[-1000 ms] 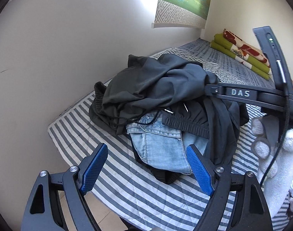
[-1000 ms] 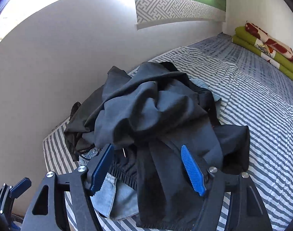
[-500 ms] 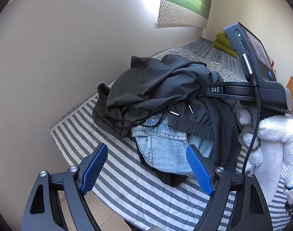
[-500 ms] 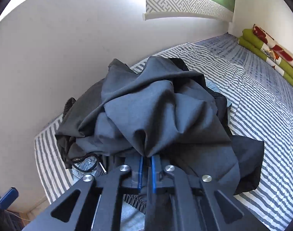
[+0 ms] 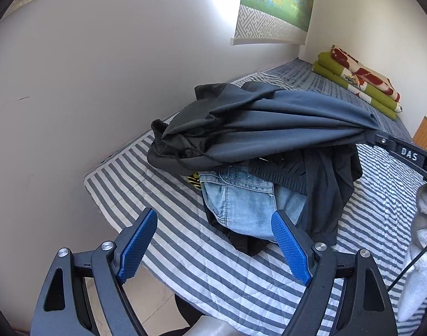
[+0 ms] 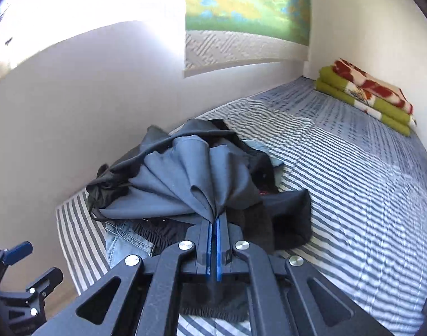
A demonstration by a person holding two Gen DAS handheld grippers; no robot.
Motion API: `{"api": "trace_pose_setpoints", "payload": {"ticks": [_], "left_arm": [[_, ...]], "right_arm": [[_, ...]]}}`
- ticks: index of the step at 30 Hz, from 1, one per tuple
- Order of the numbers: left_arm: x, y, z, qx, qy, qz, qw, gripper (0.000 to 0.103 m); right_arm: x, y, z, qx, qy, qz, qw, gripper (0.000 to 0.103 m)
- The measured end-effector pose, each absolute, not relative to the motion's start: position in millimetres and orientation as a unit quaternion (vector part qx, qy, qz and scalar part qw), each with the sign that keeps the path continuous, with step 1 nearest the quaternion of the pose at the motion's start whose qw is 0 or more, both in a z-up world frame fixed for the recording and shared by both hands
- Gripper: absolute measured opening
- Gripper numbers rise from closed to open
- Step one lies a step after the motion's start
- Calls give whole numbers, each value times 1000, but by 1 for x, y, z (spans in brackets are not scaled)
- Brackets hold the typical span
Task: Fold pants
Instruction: 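Lift the dark grey garment with the right gripper and pull it off the heap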
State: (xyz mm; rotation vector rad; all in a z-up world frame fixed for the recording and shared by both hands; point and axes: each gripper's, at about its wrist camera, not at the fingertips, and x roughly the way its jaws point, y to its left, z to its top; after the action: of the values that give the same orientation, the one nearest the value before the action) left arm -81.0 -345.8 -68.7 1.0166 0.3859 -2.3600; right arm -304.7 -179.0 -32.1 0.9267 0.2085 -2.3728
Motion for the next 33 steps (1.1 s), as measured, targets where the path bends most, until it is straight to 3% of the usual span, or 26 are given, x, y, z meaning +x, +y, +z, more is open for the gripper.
{"api": "trace_pose_setpoints", "payload": {"ticks": [13,16,20,24,26,28,30,33], "left_arm": [[-52,-314,-38,362,108,-890,256,86],[-52,-304,-36,364,103,-892,249,86],[-58,-284,-45,377,94,-892,229,86],[-63,-279,-58,390,113,-885,227,86],[-64,-283,-66,400,123,-878,233,86],[-63,-288,-72,406,128,-872,242,86],[-57,-297,-76,405,133,-868,255,86],[-44,-319,-80,396,149,-862,279,86]], "right_arm": [[-246,-22,29,251,35,-951,176,1],[-223,52,39,213,38,-974,71,0],[-222,138,32,299,-3,-951,77,0],[-221,136,7,357,36,-925,125,2],[-225,102,-7,372,57,-912,163,10],[-231,64,-23,393,76,-893,206,39],[-227,24,-39,396,88,-881,242,45],[-224,-39,-55,393,102,-864,296,45]]}}
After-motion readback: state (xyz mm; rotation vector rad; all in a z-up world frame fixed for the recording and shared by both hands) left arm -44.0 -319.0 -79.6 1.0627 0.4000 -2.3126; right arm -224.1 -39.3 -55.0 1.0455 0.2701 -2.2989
